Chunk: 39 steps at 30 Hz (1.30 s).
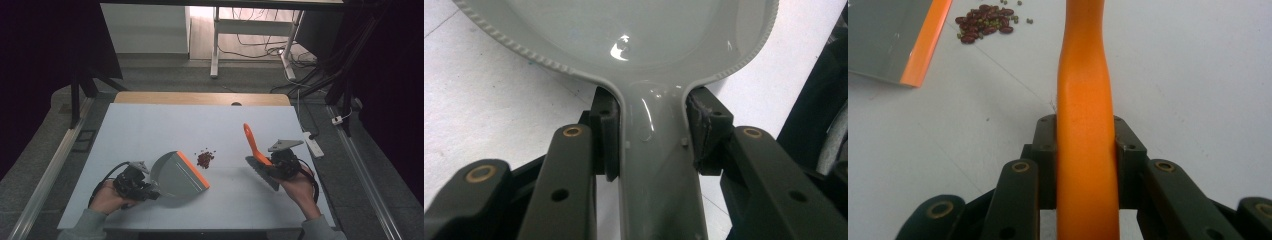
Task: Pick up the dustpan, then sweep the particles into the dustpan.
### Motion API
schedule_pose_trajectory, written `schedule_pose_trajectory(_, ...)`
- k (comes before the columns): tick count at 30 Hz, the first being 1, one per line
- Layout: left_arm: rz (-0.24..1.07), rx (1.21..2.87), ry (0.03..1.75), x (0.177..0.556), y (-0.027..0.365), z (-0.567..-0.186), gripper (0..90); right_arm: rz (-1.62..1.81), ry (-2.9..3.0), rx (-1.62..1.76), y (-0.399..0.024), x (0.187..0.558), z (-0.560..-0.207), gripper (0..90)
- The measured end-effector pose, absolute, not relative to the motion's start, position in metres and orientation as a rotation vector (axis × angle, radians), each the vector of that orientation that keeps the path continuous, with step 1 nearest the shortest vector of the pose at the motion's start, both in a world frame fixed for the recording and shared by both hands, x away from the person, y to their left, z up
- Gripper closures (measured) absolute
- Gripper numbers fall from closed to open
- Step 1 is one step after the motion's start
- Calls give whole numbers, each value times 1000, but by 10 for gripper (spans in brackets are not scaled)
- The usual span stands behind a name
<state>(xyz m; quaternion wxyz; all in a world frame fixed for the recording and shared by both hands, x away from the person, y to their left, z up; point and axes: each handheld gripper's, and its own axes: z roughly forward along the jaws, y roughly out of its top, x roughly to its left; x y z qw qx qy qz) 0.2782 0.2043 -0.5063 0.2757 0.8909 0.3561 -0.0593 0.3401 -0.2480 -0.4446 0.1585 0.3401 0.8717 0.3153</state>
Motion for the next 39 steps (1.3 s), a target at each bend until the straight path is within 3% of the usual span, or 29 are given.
schedule_pose_trajectory(19,-167,2388,955,278,203,-507,617,948,2516,900,-167,391,-440,710)
schedule_pose_trajectory(39,-168,2396,942,278,201,-507,617,895,2501,936,-134,429,-453,710)
